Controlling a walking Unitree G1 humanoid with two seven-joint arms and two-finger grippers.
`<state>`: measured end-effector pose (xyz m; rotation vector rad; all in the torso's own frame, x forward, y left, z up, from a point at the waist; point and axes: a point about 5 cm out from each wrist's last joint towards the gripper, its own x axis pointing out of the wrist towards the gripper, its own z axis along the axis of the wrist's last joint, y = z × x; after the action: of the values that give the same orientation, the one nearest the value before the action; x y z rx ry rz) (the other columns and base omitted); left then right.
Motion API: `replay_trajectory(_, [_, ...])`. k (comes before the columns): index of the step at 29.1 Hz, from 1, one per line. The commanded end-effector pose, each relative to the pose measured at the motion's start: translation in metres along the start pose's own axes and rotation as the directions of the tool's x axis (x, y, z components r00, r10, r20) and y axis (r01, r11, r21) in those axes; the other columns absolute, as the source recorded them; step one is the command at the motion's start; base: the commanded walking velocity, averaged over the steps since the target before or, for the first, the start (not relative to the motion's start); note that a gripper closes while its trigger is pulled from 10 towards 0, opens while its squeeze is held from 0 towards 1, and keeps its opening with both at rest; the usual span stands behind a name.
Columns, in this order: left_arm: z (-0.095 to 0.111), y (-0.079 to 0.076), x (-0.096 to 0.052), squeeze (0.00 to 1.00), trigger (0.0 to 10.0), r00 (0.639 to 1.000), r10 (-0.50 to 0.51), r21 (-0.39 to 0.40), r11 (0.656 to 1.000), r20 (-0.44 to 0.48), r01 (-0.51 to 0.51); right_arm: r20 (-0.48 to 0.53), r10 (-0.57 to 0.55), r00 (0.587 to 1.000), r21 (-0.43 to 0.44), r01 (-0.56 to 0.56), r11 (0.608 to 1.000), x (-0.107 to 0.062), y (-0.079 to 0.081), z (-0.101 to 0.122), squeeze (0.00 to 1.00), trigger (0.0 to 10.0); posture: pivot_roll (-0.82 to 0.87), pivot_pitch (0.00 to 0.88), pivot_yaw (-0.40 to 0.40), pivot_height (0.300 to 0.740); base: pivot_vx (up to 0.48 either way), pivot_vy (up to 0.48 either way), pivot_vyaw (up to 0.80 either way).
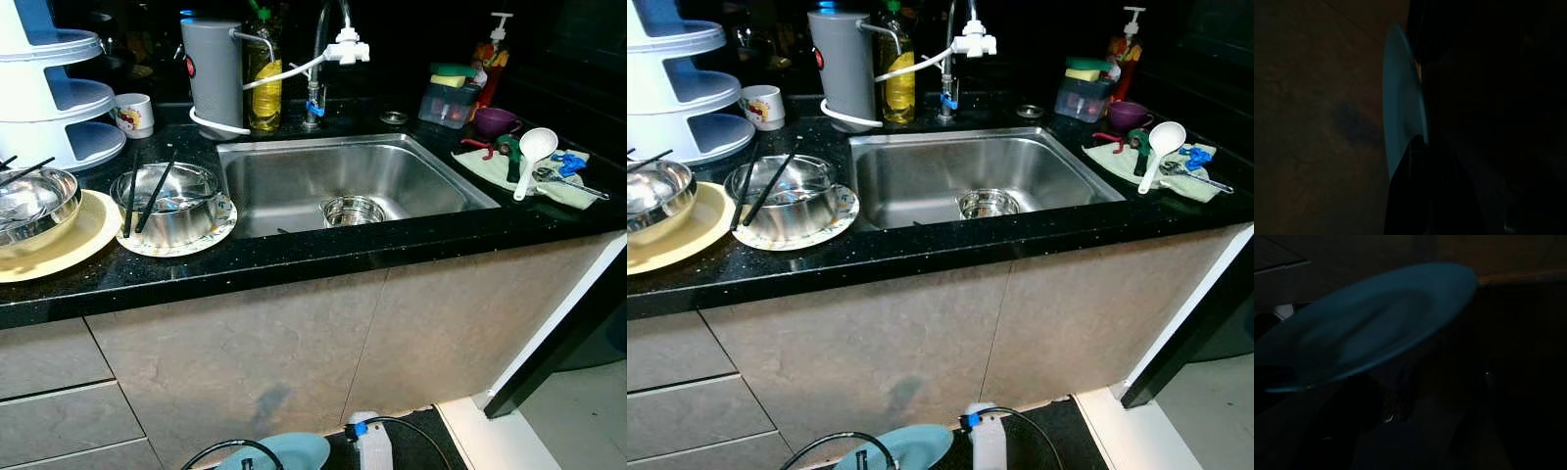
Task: Kitchen organization
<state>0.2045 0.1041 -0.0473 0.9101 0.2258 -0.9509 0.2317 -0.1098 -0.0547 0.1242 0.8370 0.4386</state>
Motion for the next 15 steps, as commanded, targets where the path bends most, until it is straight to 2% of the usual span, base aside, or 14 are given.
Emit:
replay_trajectory(1, [0.004,0.000,0.000,0.00,10.0,0.999,-0.022,-0.013,1.000,0.044,0.022,0.086,0.004,0.996,-0.193,0.013,0.981,0.000,0.001,0.013,1.00,10.0,-0.04,0.092,-0.069,0.740,0.000,0.000,0.00])
replay_trajectory(2, [0.004,0.000,0.000,0.00,10.0,0.999,-0.022,-0.013,1.000,0.044,0.022,0.086,0.004,0.996,-0.193,0.013,0.981,0.000,0.001,0.013,1.00,10.0,-0.04,0.092,-0.069,0.740,0.000,0.000,0.00])
replay_trajectory(4, [0.005,-0.001,0.000,0.00,10.0,0.997,-0.055,-0.023,0.998,0.057,0.056,0.137,0.015,0.990,-0.307,0.028,0.951,-0.002,0.001,0.019,1.00,10.0,-0.04,0.092,-0.069,0.740,0.000,0.000,0.00])
replay_trajectory(5, [0.005,-0.001,0.000,0.00,10.0,0.997,-0.055,-0.023,0.998,0.057,0.056,0.137,0.015,0.990,-0.307,0.028,0.951,-0.002,0.001,0.019,1.00,10.0,-0.04,0.092,-0.069,0.740,0.000,0.000,0.00])
replay_trajectory(6, [0.004,-0.001,-0.001,0.00,10.0,0.997,-0.066,-0.030,0.997,0.050,0.068,0.144,0.014,0.990,-0.325,0.034,0.945,-0.003,0.000,0.020,0.93,10.0,-0.04,0.096,-0.069,0.740,0.000,0.000,0.00])
replay_trajectory(7, [0.003,-0.001,-0.001,0.00,10.0,0.996,-0.073,-0.034,0.997,0.045,0.074,0.146,0.013,0.989,-0.335,0.038,0.941,-0.004,-0.001,0.020,0.93,10.0,-0.04,0.096,-0.069,0.740,0.000,0.000,0.00])
replay_trajectory(8, [0.001,-0.002,-0.001,0.00,10.0,0.996,-0.077,-0.039,0.996,0.038,0.079,0.147,0.013,0.989,-0.346,0.040,0.937,-0.004,-0.002,0.020,0.60,10.0,-0.04,0.096,-0.069,0.740,0.000,0.000,0.00])
replay_trajectory(9, [-0.001,-0.003,-0.003,0.00,10.0,0.996,-0.085,-0.041,0.995,0.028,0.086,0.152,0.018,0.988,-0.384,0.043,0.922,-0.005,-0.002,0.020,0.00,10.0,-0.04,0.096,-0.069,0.740,0.000,0.000,0.00])
replay_trajectory(11, [-0.003,-0.004,-0.004,0.00,10.0,0.996,-0.089,-0.041,0.995,0.021,0.090,0.155,0.023,0.988,-0.410,0.044,0.911,-0.006,-0.003,0.020,0.00,10.0,-0.04,0.096,-0.069,0.740,0.000,0.000,0.00])
replay_trajectory(12, [-0.004,-0.005,-0.005,0.00,10.0,0.995,-0.095,-0.046,0.994,0.019,0.096,0.160,0.032,0.987,-0.447,0.043,0.893,-0.007,-0.002,0.019,0.00,10.0,-0.04,0.095,-0.068,0.740,0.000,0.000,0.00])
replay_trajectory(15, [-0.007,-0.006,-0.008,0.00,10.0,0.994,-0.105,-0.073,0.992,0.010,0.106,0.139,0.109,0.984,-0.633,0.004,0.774,-0.008,0.008,0.013,0.00,10.0,-0.04,0.095,-0.068,0.740,0.000,0.000,0.00])
